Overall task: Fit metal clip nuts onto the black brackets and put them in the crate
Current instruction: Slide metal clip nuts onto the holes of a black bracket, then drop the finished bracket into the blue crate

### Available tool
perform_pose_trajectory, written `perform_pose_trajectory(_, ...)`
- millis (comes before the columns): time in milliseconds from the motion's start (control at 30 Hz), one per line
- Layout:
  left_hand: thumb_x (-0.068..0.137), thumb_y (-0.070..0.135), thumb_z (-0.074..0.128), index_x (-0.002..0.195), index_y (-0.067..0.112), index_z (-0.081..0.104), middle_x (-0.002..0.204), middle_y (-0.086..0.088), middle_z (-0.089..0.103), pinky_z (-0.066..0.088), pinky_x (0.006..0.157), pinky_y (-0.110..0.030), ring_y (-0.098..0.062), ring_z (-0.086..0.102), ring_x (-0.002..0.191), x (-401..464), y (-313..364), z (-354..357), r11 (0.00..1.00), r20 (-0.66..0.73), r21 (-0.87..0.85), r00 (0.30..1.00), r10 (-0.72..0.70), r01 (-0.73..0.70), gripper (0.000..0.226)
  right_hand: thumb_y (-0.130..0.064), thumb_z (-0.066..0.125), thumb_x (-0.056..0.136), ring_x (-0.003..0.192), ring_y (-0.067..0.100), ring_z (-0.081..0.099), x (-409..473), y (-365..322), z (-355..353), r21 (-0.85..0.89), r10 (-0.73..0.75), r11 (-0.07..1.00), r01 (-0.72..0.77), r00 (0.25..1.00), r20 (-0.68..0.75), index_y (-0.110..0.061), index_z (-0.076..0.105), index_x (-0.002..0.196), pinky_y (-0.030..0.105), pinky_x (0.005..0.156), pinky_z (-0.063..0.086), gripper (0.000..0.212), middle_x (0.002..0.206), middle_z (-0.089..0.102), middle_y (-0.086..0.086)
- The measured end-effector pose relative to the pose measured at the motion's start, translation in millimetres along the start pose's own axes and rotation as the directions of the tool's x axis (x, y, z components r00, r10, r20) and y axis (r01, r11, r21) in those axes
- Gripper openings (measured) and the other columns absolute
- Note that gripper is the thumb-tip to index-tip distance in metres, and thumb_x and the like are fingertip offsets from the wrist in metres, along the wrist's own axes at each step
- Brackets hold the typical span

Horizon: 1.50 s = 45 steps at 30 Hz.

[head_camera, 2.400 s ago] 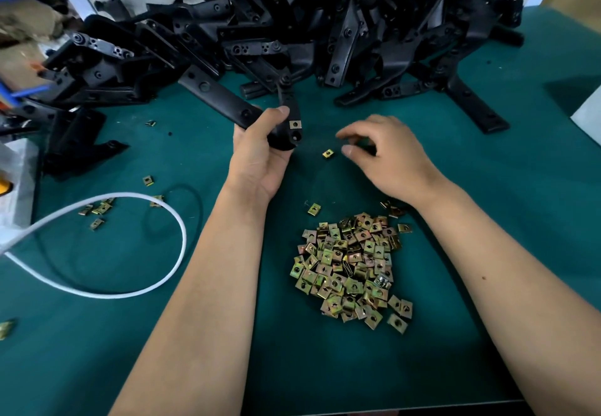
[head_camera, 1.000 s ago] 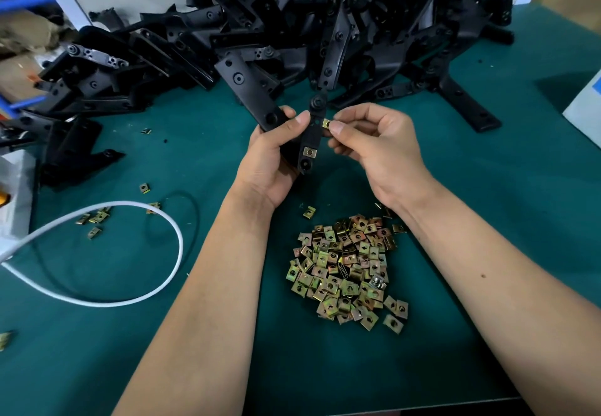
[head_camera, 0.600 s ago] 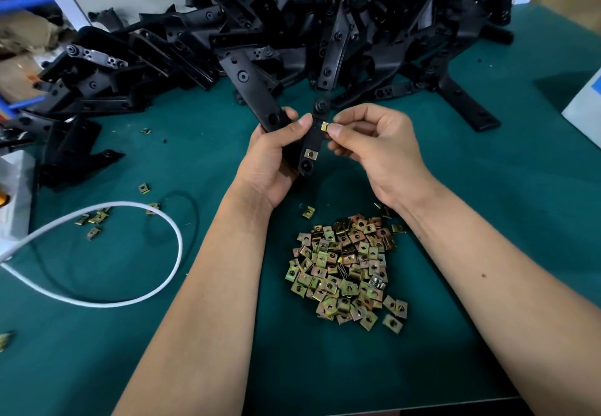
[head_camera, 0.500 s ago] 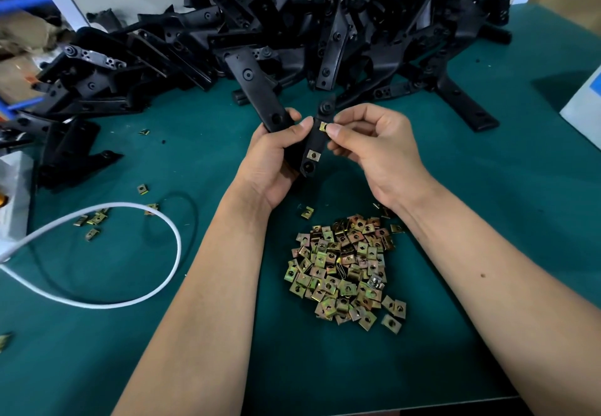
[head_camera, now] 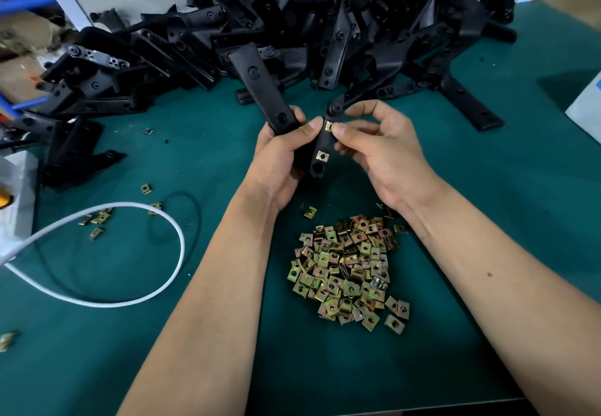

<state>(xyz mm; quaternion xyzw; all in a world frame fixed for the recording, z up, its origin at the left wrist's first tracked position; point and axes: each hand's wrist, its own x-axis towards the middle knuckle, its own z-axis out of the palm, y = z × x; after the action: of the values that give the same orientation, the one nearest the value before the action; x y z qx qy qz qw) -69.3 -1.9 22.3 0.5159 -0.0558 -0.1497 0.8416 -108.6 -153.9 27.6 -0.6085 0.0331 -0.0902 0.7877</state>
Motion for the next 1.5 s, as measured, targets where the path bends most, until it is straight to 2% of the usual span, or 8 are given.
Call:
perform_pose_trajectory(233, 0.092, 0.005, 0.066, 0.085, 0.021, 0.056, 0.087, -0.005, 0.067, 0.056, 0.073, -0.038, -0.024, 0.068, 0.082, 1, 0, -4, 0.996, -0.031, -0.087, 0.999, -0.013, 0.01, 0.02, -0.017, 0.061, 0.103, 0.073, 0.016, 0.059, 0, 6, 10, 0.07, 0.121, 0.99, -0.126, 0.99, 0.067, -0.005, 0.071, 0.1, 0.026, 0.064, 0.048, 0.016, 0.093, 0.063, 0.014)
perform_pose_trajectory(533, 0.089, 0.004, 0.07, 0.088, 0.019, 0.057, 0.085, -0.009, 0.062, 0.053, 0.082, -0.049, -0.029, 0.064, 0.082, -2, -1, 1, 1.0, 0.001, -0.004, 1.0, 0.002, -0.002, 0.02, -0.013, 0.073, 0.094, 0.067, 0.009, 0.053, 1, 8, 8, -0.072, 0.026, 0.997, -0.022, 0.998, 0.05, -0.02, 0.074, 0.074, 0.022, 0.062, 0.044, 0.022, 0.072, 0.063, -0.003)
perform_pose_trajectory(833, 0.092, 0.005, 0.072, 0.095, 0.019, 0.057, 0.083, 0.0, 0.064, 0.054, 0.062, -0.03, -0.017, 0.067, 0.077, -4, 0, 15, 0.988, -0.12, 0.132, 0.988, 0.097, -0.081, 0.02, -0.008, 0.075, 0.091, 0.057, 0.006, 0.048, -1, 0, 15, -0.054, -0.012, 0.998, 0.007, 0.995, -0.099, -0.01, 0.067, 0.07, 0.016, 0.053, 0.041, 0.022, 0.064, 0.056, 0.0)
perform_pose_trajectory(1000, 0.09, 0.005, 0.074, 0.093, 0.018, 0.057, 0.088, -0.001, 0.064, 0.055, 0.07, -0.034, -0.019, 0.066, 0.087, -12, -2, 65, 0.982, -0.14, 0.153, 0.981, 0.135, -0.113, 0.022, -0.003, 0.066, 0.098, 0.086, 0.025, 0.058, -18, -28, -11, 0.13, -0.005, 0.991, 0.018, 0.995, -0.097, -0.006, 0.06, 0.078, 0.038, 0.082, 0.053, 0.021, 0.083, 0.06, 0.014)
perform_pose_trajectory(1133, 0.086, 0.003, 0.074, 0.087, 0.018, 0.055, 0.087, 0.0, 0.068, 0.057, 0.09, -0.038, -0.017, 0.068, 0.089, -20, -15, 156, 0.974, 0.014, 0.14, 0.985, 0.175, -0.175, 0.024, -0.01, 0.056, 0.104, 0.105, 0.037, 0.065, -42, -71, -63, 0.268, -0.081, 0.952, 0.145, 0.968, -0.236, 0.002, 0.064, 0.107, 0.058, 0.106, 0.049, 0.015, 0.115, 0.069, 0.03)
perform_pose_trajectory(1267, 0.085, 0.012, 0.075, 0.095, 0.011, 0.055, 0.088, -0.005, 0.059, 0.055, 0.081, -0.027, -0.013, 0.062, 0.082, -43, -48, 256, 0.951, 0.244, 0.203, 0.953, 0.18, -0.232, 0.022, -0.019, 0.049, 0.108, 0.131, 0.042, 0.058, -83, -103, -149, 0.322, -0.091, 0.918, 0.232, 0.913, -0.397, 0.011, 0.061, 0.127, 0.055, 0.113, 0.044, 0.038, 0.135, 0.062, 0.03)
perform_pose_trajectory(1333, 0.079, 0.027, 0.077, 0.094, 0.014, 0.054, 0.091, -0.006, 0.061, 0.055, 0.094, -0.039, -0.023, 0.065, 0.091, -62, -74, 300, 0.933, 0.375, 0.283, 0.921, 0.106, -0.223, 0.031, -0.02, 0.046, 0.107, 0.134, 0.043, 0.055, -118, -111, -198, 0.35, -0.073, 0.897, 0.271, 0.87, -0.488, 0.014, 0.05, 0.139, 0.052, 0.114, 0.044, 0.047, 0.14, 0.057, 0.032)
perform_pose_trajectory(1500, 0.082, 0.035, 0.08, 0.116, 0.013, 0.054, 0.116, -0.015, 0.065, 0.046, 0.104, -0.046, -0.033, 0.059, 0.118, -131, -164, 388, 0.773, 0.634, 0.528, 0.769, -0.083, -0.351, 0.048, -0.021, 0.061, 0.087, 0.09, 0.023, 0.069, -243, -101, -302, 0.287, -0.089, 0.873, 0.394, 0.706, -0.702, -0.012, 0.065, 0.102, 0.03, 0.074, 0.059, 0.017, 0.101, 0.07, 0.013)
